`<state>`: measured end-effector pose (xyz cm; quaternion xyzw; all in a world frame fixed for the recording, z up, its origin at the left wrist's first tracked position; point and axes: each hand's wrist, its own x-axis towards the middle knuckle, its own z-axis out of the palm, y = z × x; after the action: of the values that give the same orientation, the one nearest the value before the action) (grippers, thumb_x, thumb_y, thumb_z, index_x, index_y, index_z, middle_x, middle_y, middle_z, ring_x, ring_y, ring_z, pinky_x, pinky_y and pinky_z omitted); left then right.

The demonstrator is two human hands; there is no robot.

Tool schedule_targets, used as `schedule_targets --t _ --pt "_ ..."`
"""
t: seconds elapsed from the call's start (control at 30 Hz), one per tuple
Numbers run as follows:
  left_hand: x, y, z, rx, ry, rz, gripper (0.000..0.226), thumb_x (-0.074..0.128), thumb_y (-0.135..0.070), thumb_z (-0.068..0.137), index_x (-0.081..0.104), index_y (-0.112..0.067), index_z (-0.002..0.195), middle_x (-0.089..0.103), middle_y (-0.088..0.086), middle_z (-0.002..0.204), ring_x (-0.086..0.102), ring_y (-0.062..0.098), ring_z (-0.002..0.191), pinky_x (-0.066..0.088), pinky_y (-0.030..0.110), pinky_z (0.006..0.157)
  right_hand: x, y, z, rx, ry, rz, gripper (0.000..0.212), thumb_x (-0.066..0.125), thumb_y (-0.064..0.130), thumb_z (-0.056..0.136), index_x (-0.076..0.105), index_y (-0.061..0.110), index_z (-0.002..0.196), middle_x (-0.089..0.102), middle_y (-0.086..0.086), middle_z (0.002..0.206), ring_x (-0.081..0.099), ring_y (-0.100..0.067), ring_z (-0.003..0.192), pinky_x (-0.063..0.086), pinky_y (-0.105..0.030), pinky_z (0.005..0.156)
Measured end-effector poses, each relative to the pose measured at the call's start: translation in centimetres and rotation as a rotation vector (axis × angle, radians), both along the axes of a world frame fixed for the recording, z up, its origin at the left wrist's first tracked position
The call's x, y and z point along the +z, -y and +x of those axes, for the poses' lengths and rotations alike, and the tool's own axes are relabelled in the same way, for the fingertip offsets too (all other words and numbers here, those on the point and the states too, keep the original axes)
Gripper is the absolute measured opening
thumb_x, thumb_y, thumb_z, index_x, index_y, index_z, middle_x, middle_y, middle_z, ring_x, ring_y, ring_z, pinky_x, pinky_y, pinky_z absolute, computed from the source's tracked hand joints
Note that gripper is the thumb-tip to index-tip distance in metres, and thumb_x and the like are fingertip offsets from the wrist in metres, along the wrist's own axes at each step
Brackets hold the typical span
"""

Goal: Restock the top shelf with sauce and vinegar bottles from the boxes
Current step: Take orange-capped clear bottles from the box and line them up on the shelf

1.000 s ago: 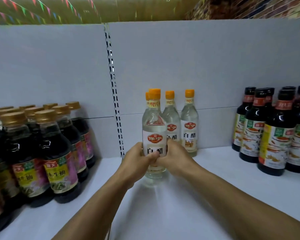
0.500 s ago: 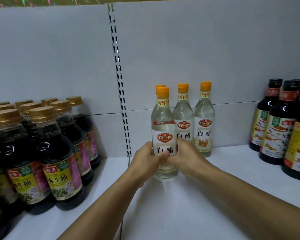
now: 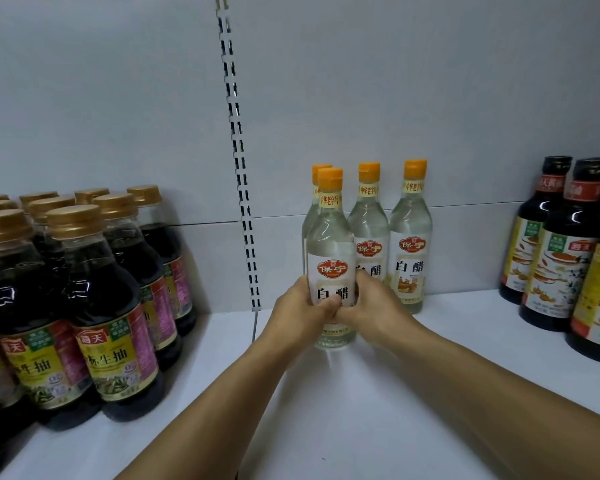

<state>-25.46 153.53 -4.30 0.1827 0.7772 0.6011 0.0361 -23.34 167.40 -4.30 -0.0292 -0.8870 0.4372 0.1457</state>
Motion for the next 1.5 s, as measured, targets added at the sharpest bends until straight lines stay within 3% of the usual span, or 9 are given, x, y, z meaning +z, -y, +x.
schedule_targets --t 0.17,0.53,0.73,0.9,0.97,1.07,1.2,1.37,1.5 --pt "0.1 0.2 0.1 -0.002 0.009 -0.014 0.024 0.063 -0.022 0.093 0.062 -0.024 0.117 0.073 -0.004 0.108 0.070 0.017 0.099 0.055 0.042 0.094 -0.1 0.4 -0.2 -0.008 0.013 0.004 0.051 0.082 0.034 0.071 0.057 0.028 0.115 0.069 0.009 0.106 0.065 -0.014 0.101 0.055 -0.038 0.090" --pt "0.8 0.7 1.1 -0.013 0.034 -0.002 0.025 0.063 -0.019 0.093 0.060 -0.022 0.118 0.073 -0.002 0.107 0.070 0.015 0.097 0.055 0.032 0.085 0.8 0.9 1.2 0.052 0.030 -0.052 0.064 0.084 0.027 0.070 0.053 0.029 0.126 0.069 0.011 0.111 0.063 -0.013 0.108 0.052 -0.040 0.097" --pt "1.1 1.0 3.1 0.063 0.009 -0.061 0.022 0.060 -0.023 0.094 0.059 -0.025 0.116 0.071 -0.004 0.110 0.068 0.016 0.101 0.054 0.041 0.092 1.0 0.9 3.7 0.046 -0.026 -0.072 0.044 0.078 0.026 0.079 0.058 0.028 0.118 0.069 0.012 0.108 0.064 -0.009 0.104 0.053 -0.035 0.093" --pt "1.5 1.2 6.9 0.106 -0.045 -0.095 0.039 0.053 -0.017 0.100 0.045 -0.019 0.137 0.052 -0.013 0.112 0.048 0.006 0.101 0.041 0.027 0.088 1.7 1.0 6.9 0.036 -0.063 -0.020 0.034 0.068 0.020 0.088 0.060 0.025 0.121 0.068 0.011 0.112 0.064 -0.009 0.105 0.052 -0.030 0.091" --pt "1.1 1.1 8.4 0.098 -0.072 -0.108 0.037 0.051 -0.013 0.099 0.048 -0.020 0.135 0.058 -0.010 0.123 0.051 0.007 0.105 0.040 0.025 0.089 1.7 1.1 8.6 0.066 -0.078 -0.006 0.030 0.065 0.019 0.090 0.062 0.024 0.119 0.068 0.012 0.110 0.063 -0.009 0.105 0.051 -0.029 0.091" --pt "0.3 0.9 11.2 0.069 -0.124 -0.125 0.036 0.052 -0.019 0.099 0.052 -0.028 0.134 0.061 -0.009 0.131 0.057 0.010 0.118 0.044 0.029 0.098 1.3 1.2 11.7 0.105 -0.112 0.062 0.027 0.061 0.025 0.091 0.066 0.022 0.117 0.068 0.009 0.113 0.063 -0.011 0.108 0.051 -0.033 0.094" --pt "-0.6 0.0 15.4 0.077 -0.192 -0.172 0.050 0.050 -0.030 0.100 0.036 -0.033 0.147 0.051 -0.012 0.144 0.048 0.011 0.131 0.041 0.039 0.110 0.9 0.7 16.8 0.126 -0.172 0.121 0.033 0.054 0.028 0.096 0.065 0.019 0.126 0.065 0.007 0.125 0.058 -0.008 0.115 0.046 -0.031 0.103" --pt "-0.9 -1.0 22.7 0.113 -0.352 -0.208 0.043 0.049 -0.024 0.100 0.044 -0.029 0.143 0.051 -0.011 0.143 0.046 0.006 0.131 0.037 0.023 0.106 0.9 0.2 23.8 0.168 -0.310 0.158 0.025 0.054 0.020 0.097 0.070 0.021 0.117 0.067 0.008 0.114 0.058 -0.004 0.105 0.044 -0.020 0.093" --pt "-1.7 -0.8 27.7 0.153 -0.354 -0.235 0.050 0.048 -0.025 0.100 0.037 -0.026 0.149 0.045 -0.007 0.150 0.041 0.006 0.137 0.036 0.034 0.115 0.1 0.2 28.2 0.205 -0.327 0.144 0.025 0.057 0.020 0.096 0.069 0.021 0.118 0.065 0.009 0.114 0.058 -0.004 0.105 0.044 -0.019 0.092"
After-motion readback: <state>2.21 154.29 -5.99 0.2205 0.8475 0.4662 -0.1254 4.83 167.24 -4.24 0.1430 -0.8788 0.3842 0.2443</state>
